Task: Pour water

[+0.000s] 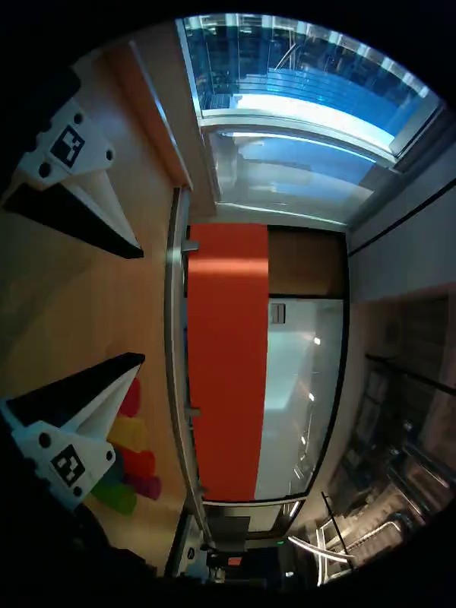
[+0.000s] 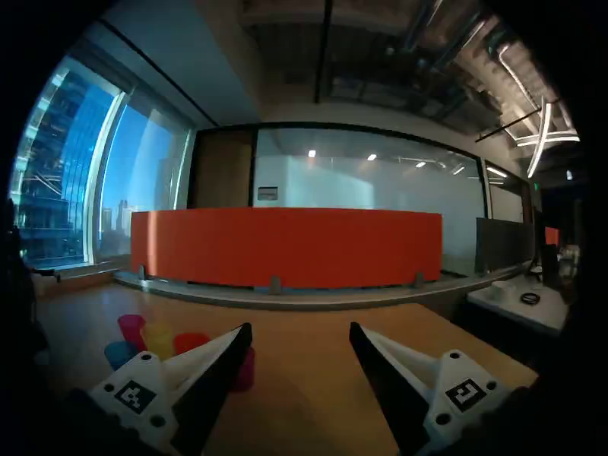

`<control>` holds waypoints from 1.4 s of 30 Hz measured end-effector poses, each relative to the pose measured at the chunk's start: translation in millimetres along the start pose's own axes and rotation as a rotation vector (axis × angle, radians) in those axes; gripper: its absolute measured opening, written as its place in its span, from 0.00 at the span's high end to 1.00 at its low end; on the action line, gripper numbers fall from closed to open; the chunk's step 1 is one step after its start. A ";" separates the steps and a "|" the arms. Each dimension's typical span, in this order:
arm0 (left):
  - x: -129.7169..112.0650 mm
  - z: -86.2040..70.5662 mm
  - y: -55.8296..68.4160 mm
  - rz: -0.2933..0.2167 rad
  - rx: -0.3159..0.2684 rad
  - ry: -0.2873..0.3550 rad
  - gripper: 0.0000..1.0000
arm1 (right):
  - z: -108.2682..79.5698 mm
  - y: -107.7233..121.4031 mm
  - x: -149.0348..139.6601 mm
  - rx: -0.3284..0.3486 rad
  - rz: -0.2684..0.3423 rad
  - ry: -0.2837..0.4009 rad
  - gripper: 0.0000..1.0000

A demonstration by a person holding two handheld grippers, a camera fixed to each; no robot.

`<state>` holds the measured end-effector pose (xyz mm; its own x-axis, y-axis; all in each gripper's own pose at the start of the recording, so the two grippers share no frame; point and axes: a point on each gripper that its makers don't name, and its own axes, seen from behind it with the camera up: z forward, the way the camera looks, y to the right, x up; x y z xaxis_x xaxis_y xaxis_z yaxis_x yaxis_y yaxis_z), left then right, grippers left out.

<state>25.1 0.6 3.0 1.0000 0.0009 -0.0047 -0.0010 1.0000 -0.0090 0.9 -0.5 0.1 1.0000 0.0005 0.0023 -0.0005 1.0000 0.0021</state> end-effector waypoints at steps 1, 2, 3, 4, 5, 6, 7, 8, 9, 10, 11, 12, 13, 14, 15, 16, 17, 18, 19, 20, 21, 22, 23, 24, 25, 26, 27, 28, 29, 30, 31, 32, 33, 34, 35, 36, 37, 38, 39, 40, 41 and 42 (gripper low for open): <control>8.9 1.0 0.6 -0.001 -0.006 0.002 0.08 | 0.2 -0.7 1.2 0.003 0.001 -0.003 0.01; 16.7 1.9 1.2 -0.002 -0.011 0.004 0.08 | 0.4 -1.3 2.3 0.005 0.001 -0.006 0.01; 24.7 3.0 2.7 -0.007 -0.018 0.006 0.08 | 0.8 -1.9 4.7 0.009 0.003 -0.012 0.01; 33.8 4.2 4.6 -0.012 -0.027 0.009 0.08 | 1.3 -2.6 7.7 0.013 0.005 -0.019 0.01; 41.8 5.4 6.2 -0.016 -0.035 0.012 0.08 | 1.7 -3.2 10.4 0.017 0.007 -0.025 0.01; 48.5 6.6 8.3 -0.021 -0.045 0.011 0.08 | 2.1 -3.7 13.5 0.020 0.010 -0.030 0.01; 55.8 8.1 10.8 -0.025 -0.056 0.010 0.08 | 2.5 -4.4 17.1 0.023 0.013 -0.036 0.01; 62.2 9.4 12.9 -0.030 -0.066 0.009 0.08 | 2.9 -4.9 20.3 0.026 0.016 -0.041 0.01; 68.5 10.3 14.4 -0.031 -0.075 0.007 0.08 | 3.5 -5.4 23.7 0.029 0.019 -0.044 0.01; 75.4 11.2 16.0 -0.032 -0.086 0.004 0.08 | 4.2 -5.8 27.5 0.033 0.022 -0.048 0.01; 81.6 12.0 17.4 -0.032 -0.095 0.002 0.08 | 4.9 -6.2 30.9 0.035 0.025 -0.051 0.01; 87.5 12.3 17.8 -0.031 -0.099 0.003 0.08 | 5.5 -6.4 34.7 0.037 0.028 -0.054 0.01; 94.0 12.6 18.0 -0.030 -0.104 0.006 0.08 | 6.1 -6.6 39.1 0.039 0.030 -0.057 0.01; 99.8 12.9 18.2 -0.029 -0.108 0.008 0.08 | 6.7 -6.7 43.0 0.041 0.032 -0.060 0.01; 104.7 13.5 18.4 -0.023 -0.112 0.008 0.08 | 7.1 -7.5 47.9 0.045 0.034 -0.060 0.01; 110.0 14.2 18.7 -0.016 -0.116 0.007 0.08 | 7.6 -8.6 53.7 0.051 0.036 -0.059 0.01; 114.7 14.9 18.9 -0.010 -0.120 0.007 0.08 | 8.0 -9.5 58.9 0.055 0.038 -0.059 0.01; 118.8 15.6 19.9 -0.002 -0.125 0.006 0.08 | 8.3 -10.4 63.9 0.060 0.039 -0.056 0.01; 123.3 16.5 21.2 0.007 -0.132 0.005 0.08 | 8.7 -11.3 69.4 0.066 0.041 -0.053 0.01; 127.4 17.3 22.3 0.015 -0.139 0.005 0.08 | 9.0 -12.2 74.3 0.071 0.042 -0.049 0.01; 129.8 17.9 24.0 0.020 -0.146 0.005 0.08 | 9.6 -12.8 76.4 0.075 0.044 -0.047 0.01; 132.3 18.5 26.1 0.027 -0.155 0.005 0.08 | 10.2 -13.4 78.1 0.080 0.045 -0.045 0.01; 134.5 19.1 27.9 0.032 -0.162 0.005 0.08 | 10.8 -13.9 79.6 0.084 0.046 -0.043 0.01; 136.0 19.6 30.3 0.035 -0.173 0.003 0.08 | 11.1 -14.9 80.4 0.091 0.048 -0.042 0.01; 137.5 20.2 32.9 0.038 -0.185 0.001 0.08 | 11.3 -16.0 81.1 0.100 0.050 -0.042 0.01; 138.8 20.7 35.3 0.040 -0.196 0.000 0.08 | 11.6 -17.1 81.8 0.107 0.051 -0.042 0.01; 139.6 20.9 38.5 0.041 -0.210 -0.002 0.08 | 11.5 -19.2 82.6 0.121 0.051 -0.041 0.01; 140.4 21.0 42.3 0.042 -0.226 -0.005 0.08 | 11.3 -21.9 83.4 0.137 0.050 -0.040 0.01; 141.1 21.1 45.6 0.043 -0.241 -0.007 0.08 | 11.1 -24.2 84.2 0.152 0.050 -0.039 0.01; 141.1 21.1 49.1 0.042 -0.257 -0.010 0.08 | 10.6 -27.4 84.8 0.170 0.046 -0.039 0.01; 141.0 21.0 53.1 0.041 -0.276 -0.014 0.08 | 10.0 -31.1 85.6 0.190 0.042 -0.039 0.01; 140.9 20.9 56.7 0.040 -0.293 -0.017 0.08 | 9.4 -34.4 86.3 0.208 0.038 -0.039 0.01; 140.6 20.7 60.0 0.041 -0.310 -0.019 0.08 | 8.2 -38.6 87.5 0.229 0.034 -0.039 0.01; 140.3 20.4 63.8 0.041 -0.330 -0.020 0.08 | 6.7 -43.5 88.9 0.252 0.031 -0.039 0.01; 140.0 20.2 67.2 0.041 -0.347 -0.021 0.08 | 5.4 -47.8 90.3 0.273 0.027 -0.039 0.01; 139.5 19.8 69.3 0.041 -0.359 -0.023 0.08 | 3.7 -52.8 91.8 0.295 0.023 -0.038 0.01; 138.9 19.4 71.4 0.040 -0.372 -0.024 0.08 | 1.8 -58.5 93.6 0.319 0.019 -0.036 0.01; 138.4 19.1 73.3 0.039 -0.384 -0.026 0.08 | 0.0 -63.5 95.2 0.341 0.016 -0.035 0.01; 138.8 18.1 75.5 0.036 -0.397 -0.026 0.08 | -1.8 -68.8 96.3 0.362 0.010 -0.035 0.01; 139.3 16.8 78.1 0.032 -0.412 -0.027 0.08 | -3.9 -74.8 97.3 0.387 0.003 -0.034 0.01; 139.8 15.7 80.4 0.029 -0.426 -0.027 0.08 | -5.7 -80.1 98.3 0.409 -0.003 -0.034 0.01; 140.3 14.1 83.4 0.027 -0.442 -0.027 0.08 | -7.9 -85.1 99.5 0.429 -0.008 -0.035 0.01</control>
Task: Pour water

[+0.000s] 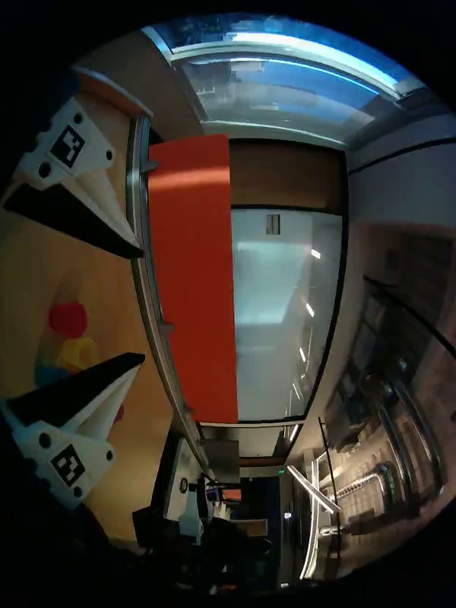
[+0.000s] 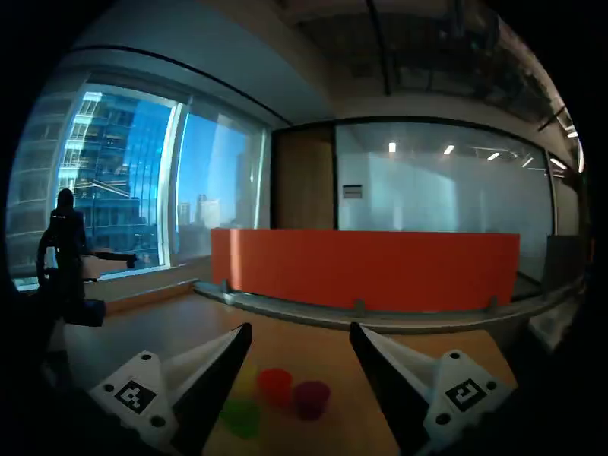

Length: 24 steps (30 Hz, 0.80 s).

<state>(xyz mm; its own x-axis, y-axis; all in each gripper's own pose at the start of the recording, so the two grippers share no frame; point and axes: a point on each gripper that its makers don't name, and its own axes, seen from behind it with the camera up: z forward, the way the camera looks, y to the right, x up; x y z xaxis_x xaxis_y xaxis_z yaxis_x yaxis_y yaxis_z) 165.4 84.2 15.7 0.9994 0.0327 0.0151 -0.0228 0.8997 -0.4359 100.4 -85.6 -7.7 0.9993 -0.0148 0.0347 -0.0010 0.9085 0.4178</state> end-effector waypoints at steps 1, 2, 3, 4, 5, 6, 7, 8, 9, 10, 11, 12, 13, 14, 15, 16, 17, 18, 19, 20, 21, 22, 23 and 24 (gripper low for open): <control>0.7 -0.2 4.0 -0.002 -0.019 0.001 0.08 | -0.1 -6.1 1.5 0.022 -0.006 -0.003 0.01; 1.3 -0.4 7.5 -0.005 -0.036 0.002 0.08 | -0.2 -11.6 2.7 0.042 -0.011 -0.005 0.01; 1.1 -0.2 11.1 -0.007 -0.054 0.001 0.08 | -0.7 -16.2 4.8 0.059 -0.013 -0.005 0.01; 0.6 0.1 15.0 -0.009 -0.075 0.000 0.08 | -1.5 -21.2 7.4 0.077 -0.015 -0.004 0.01; 0.3 0.3 18.6 -0.011 -0.093 -0.001 0.08 | -2.1 -25.6 9.6 0.094 -0.017 -0.003 0.01; -0.5 0.6 21.0 -0.012 -0.106 -0.002 0.08 | -2.7 -28.4 11.2 0.105 -0.018 0.000 0.01; -1.4 1.0 23.6 -0.014 -0.119 -0.002 0.08 | -3.3 -31.2 12.8 0.116 -0.020 0.002 0.01; -2.1 1.3 25.8 -0.016 -0.131 -0.002 0.08 | -3.9 -33.6 14.2 0.126 -0.022 0.004 0.01; -3.4 1.8 27.3 -0.014 -0.139 -0.004 0.08 | -4.0 -35.2 14.0 0.133 -0.023 0.002 0.01; -4.9 2.4 28.9 -0.012 -0.147 -0.007 0.08 | -4.0 -36.7 13.3 0.141 -0.025 -0.002 0.01; -6.2 3.0 30.3 -0.010 -0.154 -0.010 0.08 | -3.9 -38.0 12.7 0.147 -0.027 -0.005 0.01; -7.5 3.6 31.4 -0.007 -0.159 -0.015 0.08 | -3.7 -39.4 11.2 0.153 -0.028 -0.013 0.01; -9.1 4.3 32.7 -0.002 -0.165 -0.022 0.08 | -3.3 -40.9 9.3 0.160 -0.030 -0.022 0.01; -10.4 5.0 33.8 0.001 -0.170 -0.027 0.08 | -3.0 -42.3 7.6 0.166 -0.032 -0.030 0.01; -12.0 5.7 35.1 0.003 -0.176 -0.033 0.08 | -2.7 -43.8 5.8 0.173 -0.032 -0.038 0.01; -13.7 6.4 36.5 0.005 -0.183 -0.040 0.08 | -2.4 -45.7 3.6 0.182 -0.032 -0.047 0.01; -15.2 7.1 37.8 0.007 -0.190 -0.047 0.08 | -2.2 -47.3 1.7 0.189 -0.032 -0.056 0.01; -16.8 7.7 39.0 0.008 -0.197 -0.054 0.08 | -1.9 -48.4 -0.6 0.196 -0.033 -0.065 0.01; -18.6 8.4 40.4 0.010 -0.205 -0.061 0.08 | -1.6 -49.6 -3.2 0.203 -0.034 -0.077 0.01; -20.1 9.1 41.6 0.011 -0.211 -0.068 0.08 | -1.3 -50.7 -5.5 0.209 -0.035 -0.087 0.01; -21.9 9.8 42.5 0.015 -0.218 -0.076 0.08 | -1.2 -51.7 -8.1 0.216 -0.037 -0.097 0.01; -23.9 10.6 43.4 0.019 -0.225 -0.084 0.08 | -1.2 -52.8 -11.0 0.223 -0.040 -0.109 0.01; -25.8 11.3 44.3 0.023 -0.231 -0.092 0.08 | -1.1 -53.8 -13.7 0.229 -0.043 -0.120 0.01; -28.1 12.0 45.3 0.028 -0.236 -0.100 0.08 | -0.9 -54.8 -16.6 0.236 -0.047 -0.130 0.01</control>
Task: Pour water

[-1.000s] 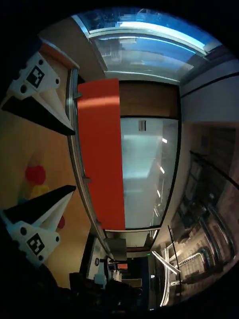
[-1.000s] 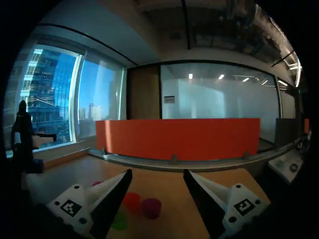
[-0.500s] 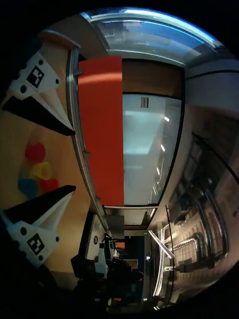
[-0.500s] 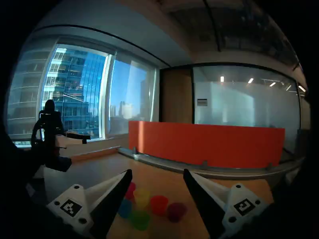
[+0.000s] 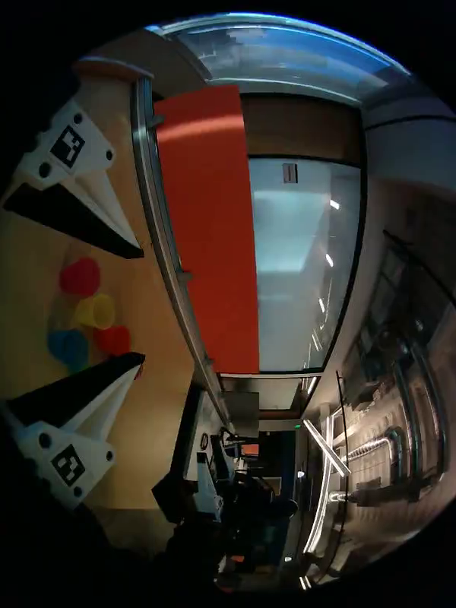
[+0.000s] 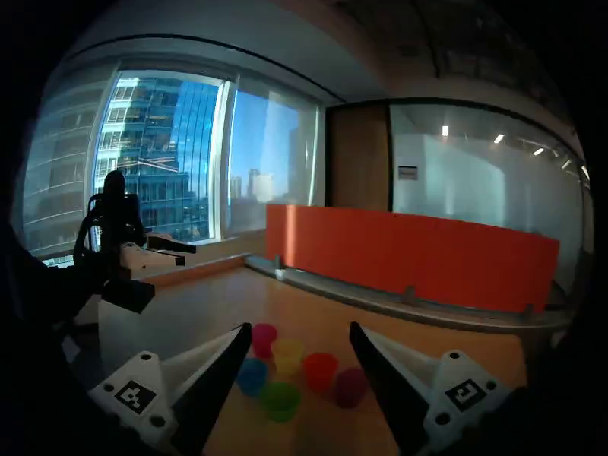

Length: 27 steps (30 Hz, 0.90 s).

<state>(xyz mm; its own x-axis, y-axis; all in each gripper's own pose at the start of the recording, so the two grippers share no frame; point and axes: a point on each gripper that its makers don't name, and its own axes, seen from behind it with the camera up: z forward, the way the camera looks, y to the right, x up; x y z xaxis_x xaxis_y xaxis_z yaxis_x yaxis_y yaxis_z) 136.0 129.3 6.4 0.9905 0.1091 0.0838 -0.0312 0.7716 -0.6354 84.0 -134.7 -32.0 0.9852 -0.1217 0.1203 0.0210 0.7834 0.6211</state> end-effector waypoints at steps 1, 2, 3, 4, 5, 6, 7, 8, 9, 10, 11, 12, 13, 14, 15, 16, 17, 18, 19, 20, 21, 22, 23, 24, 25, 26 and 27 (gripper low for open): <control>-2.6 1.3 1.0 0.005 -0.006 -0.009 0.08 | 1.0 -1.2 -3.1 0.007 -0.003 -0.012 0.01; -4.9 2.4 1.9 0.009 -0.012 -0.018 0.08 | 1.9 -2.2 -5.9 0.014 -0.006 -0.022 0.01; -7.8 3.7 3.3 0.012 -0.018 -0.027 0.08 | 3.1 -3.1 -9.0 0.019 -0.011 -0.033 0.01; -11.2 5.1 5.0 0.016 -0.026 -0.037 0.08 | 4.6 -4.1 -12.4 0.025 -0.016 -0.044 0.01; -14.2 6.4 6.5 0.019 -0.033 -0.046 0.08 | 5.8 -4.9 -15.5 0.031 -0.021 -0.054 0.01; -17.7 7.8 8.0 0.022 -0.039 -0.056 0.08 | 7.1 -5.7 -18.6 0.035 -0.026 -0.064 0.01; -21.7 9.5 9.6 0.025 -0.047 -0.067 0.08 | 8.5 -6.7 -22.0 0.041 -0.032 -0.074 0.01; -25.3 11.1 11.1 0.029 -0.054 -0.076 0.08 | 9.7 -7.5 -25.0 0.046 -0.038 -0.084 0.01; -29.2 12.7 12.1 0.032 -0.058 -0.086 0.08 | 10.8 -8.1 -28.7 0.049 -0.044 -0.093 0.01; -33.7 14.6 13.2 0.036 -0.062 -0.097 0.08 | 12.0 -8.6 -32.9 0.054 -0.051 -0.103 0.01; -37.7 16.2 14.1 0.040 -0.066 -0.107 0.08 | 13.0 -9.1 -36.7 0.057 -0.057 -0.111 0.01; -41.7 18.0 15.0 0.042 -0.069 -0.115 0.08 | 14.2 -8.9 -41.1 0.060 -0.061 -0.121 0.01; -46.2 20.0 15.9 0.043 -0.073 -0.124 0.08 | 15.5 -8.6 -46.2 0.062 -0.065 -0.132 0.01; -50.2 21.8 16.7 0.045 -0.075 -0.132 0.08 | 16.7 -8.2 -50.7 0.063 -0.068 -0.142 0.01; -54.2 23.5 17.8 0.044 -0.080 -0.139 0.08 | 18.0 -8.0 -55.0 0.066 -0.068 -0.151 0.01; -58.7 25.4 19.2 0.044 -0.086 -0.147 0.08 | 19.5 -7.8 -59.8 0.069 -0.068 -0.161 0.01; -62.7 27.0 20.4 0.043 -0.091 -0.154 0.08 | 20.8 -7.6 -64.0 0.072 -0.067 -0.170 0.01; -66.5 28.7 21.4 0.043 -0.096 -0.161 0.08 | 22.1 -7.2 -67.9 0.074 -0.066 -0.178 0.01; -70.1 30.5 22.1 0.042 -0.100 -0.167 0.08 | 23.4 -6.6 -71.6 0.075 -0.065 -0.186 0.01; -74.2 32.5 23.0 0.041 -0.104 -0.174 0.08 | 24.9 -6.1 -75.9 0.078 -0.064 -0.195 0.01; -77.9 34.3 23.4 0.040 -0.107 -0.180 0.08 | 26.1 -5.3 -79.2 0.078 -0.064 -0.201 0.01; -81.5 36.2 23.7 0.039 -0.110 -0.186 0.08 | 27.4 -4.6 -82.5 0.078 -0.064 -0.207 0.01; -85.6 38.2 24.0 0.038 -0.113 -0.193 0.08 | 28.7 -3.7 -86.1 0.079 -0.064 -0.213 0.01; -89.8 40.1 24.3 0.036 -0.117 -0.200 0.08 | 29.9 -3.3 -89.4 0.080 -0.063 -0.219 0.01; -94.0 42.0 24.5 0.035 -0.120 -0.208 0.08 | 31.0 -3.1 -92.7 0.081 -0.062 -0.224 0.01; -98.8 44.1 24.8 0.033 -0.124 -0.216 0.08 | 32.2 -2.7 -96.5 0.083 -0.061 -0.231 0.01; -103.3 45.8 24.9 0.033 -0.126 -0.225 0.08 | 33.6 -2.3 -100.3 0.083 -0.060 -0.237 0.01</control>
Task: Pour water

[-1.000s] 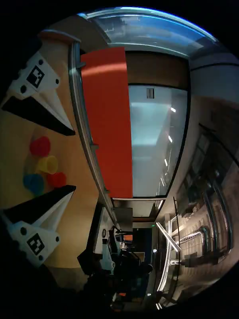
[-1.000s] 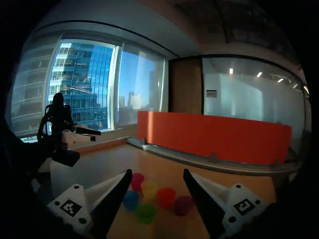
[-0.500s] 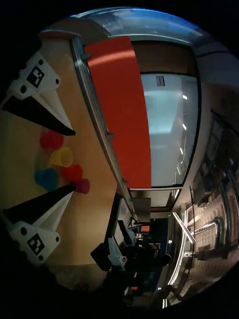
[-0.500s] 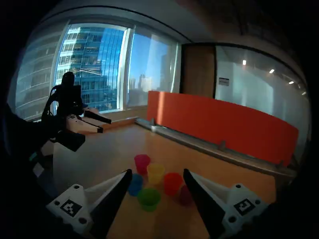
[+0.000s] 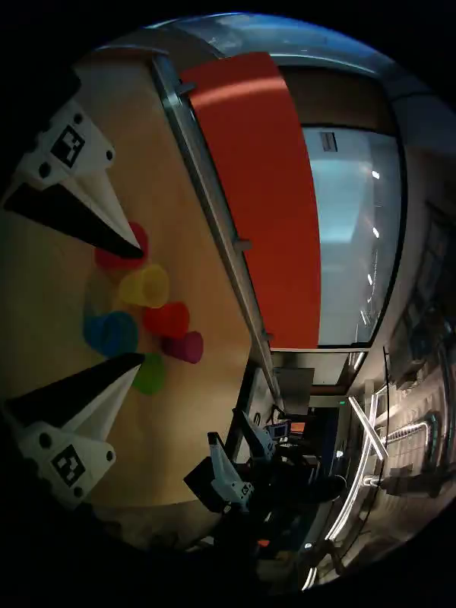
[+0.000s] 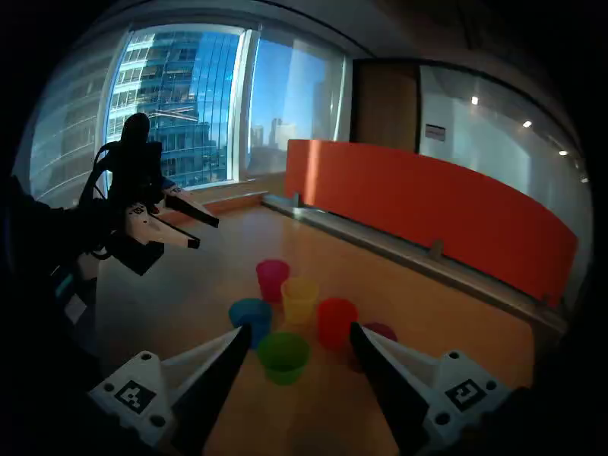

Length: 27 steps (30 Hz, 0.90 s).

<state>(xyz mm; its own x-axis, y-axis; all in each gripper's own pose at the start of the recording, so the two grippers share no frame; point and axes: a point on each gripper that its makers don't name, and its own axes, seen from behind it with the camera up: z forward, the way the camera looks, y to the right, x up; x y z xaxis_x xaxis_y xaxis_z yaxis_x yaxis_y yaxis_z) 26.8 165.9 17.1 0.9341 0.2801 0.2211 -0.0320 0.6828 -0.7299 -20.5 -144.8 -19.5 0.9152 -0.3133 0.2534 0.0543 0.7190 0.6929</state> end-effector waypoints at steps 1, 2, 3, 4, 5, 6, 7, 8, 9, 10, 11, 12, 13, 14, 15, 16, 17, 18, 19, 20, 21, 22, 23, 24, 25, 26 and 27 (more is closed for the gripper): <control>-4.1 2.6 -0.1 -0.001 -0.002 -0.009 0.08 | 2.3 0.4 -3.5 0.000 0.002 -0.006 0.01; -8.6 5.5 -0.2 -0.002 -0.004 -0.019 0.08 | 4.9 0.9 -7.4 0.000 0.004 -0.013 0.01; -12.6 8.1 0.3 -0.002 -0.007 -0.027 0.08 | 7.3 0.9 -11.1 0.002 0.007 -0.019 0.01; -16.7 10.6 0.9 -0.003 -0.011 -0.034 0.08 | 9.7 1.0 -14.8 0.004 0.009 -0.026 0.01; -21.2 13.4 1.5 -0.004 -0.015 -0.043 0.08 | 12.4 1.0 -19.0 0.006 0.012 -0.033 0.01; -24.8 15.7 2.8 -0.004 -0.020 -0.050 0.08 | 14.7 0.8 -22.6 0.008 0.015 -0.040 0.01; -28.3 17.9 4.2 -0.004 -0.025 -0.058 0.08 | 17.1 0.6 -26.2 0.012 0.018 -0.047 0.01; -32.3 20.5 5.7 -0.004 -0.030 -0.066 0.08 | 19.7 0.4 -30.3 0.015 0.021 -0.055 0.01; -35.4 22.5 7.3 -0.004 -0.035 -0.072 0.08 | 22.1 0.3 -33.7 0.017 0.022 -0.062 0.01; -38.4 24.5 8.9 -0.003 -0.041 -0.079 0.08 | 24.5 0.3 -37.1 0.019 0.023 -0.068 0.01; -41.8 26.8 10.8 -0.003 -0.047 -0.086 0.08 | 27.1 0.2 -40.8 0.021 0.024 -0.075 0.01; -44.7 28.8 11.9 -0.003 -0.052 -0.092 0.08 | 29.4 0.1 -44.1 0.022 0.024 -0.081 0.01; -47.5 30.8 12.9 -0.003 -0.056 -0.098 0.08 | 31.7 0.0 -47.3 0.024 0.025 -0.086 0.01; -50.6 33.1 14.1 -0.004 -0.060 -0.104 0.08 | 34.3 -0.2 -50.9 0.025 0.025 -0.092 0.01; -53.3 34.9 14.8 -0.005 -0.062 -0.109 0.08 | 36.7 -0.5 -54.1 0.027 0.026 -0.098 0.01; -56.0 36.6 15.4 -0.006 -0.064 -0.114 0.08 | 39.1 -0.8 -57.3 0.029 0.027 -0.104 0.01; -59.0 38.6 16.1 -0.007 -0.066 -0.119 0.08 | 41.8 -1.2 -60.9 0.031 0.028 -0.110 0.01; -61.8 40.3 17.5 -0.009 -0.070 -0.124 0.08 | 43.9 -1.9 -64.1 0.034 0.029 -0.116 0.01; -64.5 42.0 19.1 -0.011 -0.076 -0.130 0.08 | 45.9 -2.6 -67.3 0.037 0.029 -0.122 0.01; -67.7 43.9 20.8 -0.014 -0.082 -0.136 0.08 | 48.2 -3.5 -71.0 0.041 0.029 -0.129 0.01; -70.5 45.5 22.2 -0.014 -0.086 -0.142 0.08 | 50.0 -4.1 -74.0 0.043 0.029 -0.134 0.01; -73.3 47.0 23.4 -0.014 -0.090 -0.148 0.08 | 51.8 -4.6 -77.0 0.046 0.028 -0.139 0.01; -76.4 48.8 24.9 -0.014 -0.095 -0.154 0.08 | 53.8 -5.3 -80.4 0.049 0.028 -0.145 0.01; -78.9 50.3 26.0 -0.012 -0.098 -0.160 0.08 | 55.4 -5.8 -82.9 0.051 0.027 -0.150 0.01; -81.3 51.8 27.2 -0.010 -0.101 -0.166 0.08 | 57.1 -6.3 -85.3 0.052 0.027 -0.154 0.01; -84.0 53.4 28.5 -0.007 -0.104 -0.172 0.08 | 58.9 -6.8 -88.0 0.054 0.027 -0.159 0.01; -86.2 54.8 29.7 -0.005 -0.107 -0.179 0.08 | 60.4 -7.4 -90.1 0.057 0.026 -0.162 0.01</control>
<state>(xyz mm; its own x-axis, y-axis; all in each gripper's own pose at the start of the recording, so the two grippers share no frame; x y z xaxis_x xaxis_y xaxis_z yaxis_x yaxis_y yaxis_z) -74.2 199.1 11.8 0.8561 0.3989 0.3287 0.0188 0.6115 -0.7910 -127.5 -159.4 -6.7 0.8392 -0.3943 0.3745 0.0044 0.6936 0.7204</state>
